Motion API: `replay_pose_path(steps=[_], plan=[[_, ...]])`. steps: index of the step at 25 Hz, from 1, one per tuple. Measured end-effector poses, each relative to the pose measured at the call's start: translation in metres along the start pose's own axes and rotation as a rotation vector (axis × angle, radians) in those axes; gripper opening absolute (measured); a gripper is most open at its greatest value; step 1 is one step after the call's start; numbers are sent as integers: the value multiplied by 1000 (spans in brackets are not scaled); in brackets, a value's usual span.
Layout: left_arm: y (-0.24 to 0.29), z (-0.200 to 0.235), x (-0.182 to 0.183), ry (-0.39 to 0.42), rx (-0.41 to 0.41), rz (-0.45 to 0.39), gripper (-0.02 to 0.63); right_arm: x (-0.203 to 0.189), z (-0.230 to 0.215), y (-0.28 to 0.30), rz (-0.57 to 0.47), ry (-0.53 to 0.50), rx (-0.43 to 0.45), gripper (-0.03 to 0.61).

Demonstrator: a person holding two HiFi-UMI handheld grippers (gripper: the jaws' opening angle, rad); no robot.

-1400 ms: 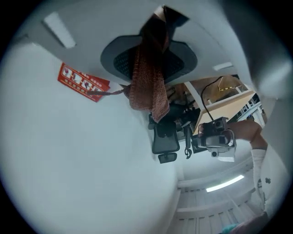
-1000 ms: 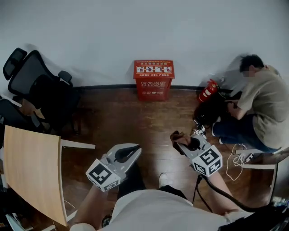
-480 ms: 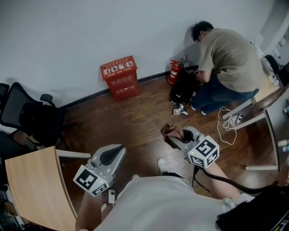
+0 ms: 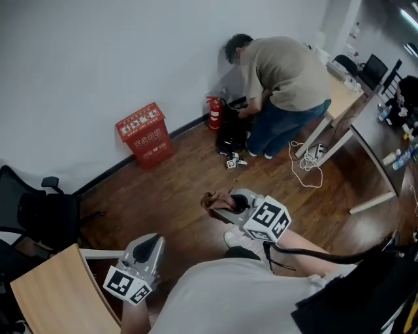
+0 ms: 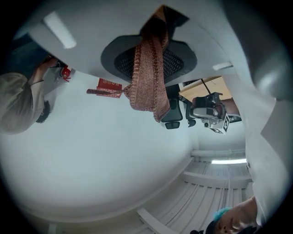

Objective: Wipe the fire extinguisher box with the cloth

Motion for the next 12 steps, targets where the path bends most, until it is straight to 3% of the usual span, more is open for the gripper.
replay_pose_path(steps=[12], plan=[[-30,-6,-11,18,-47,11,5,9,46,0,14,-18,-18,94]])
Point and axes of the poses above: the fingertips, and each gripper's own axes: y forward along the fingers, z to its left, x out of its top, the point moved 10 cm from there along -y, backward along the fingers, and after that the axes turned 15 degrees about -y, right-handed, at the moved point
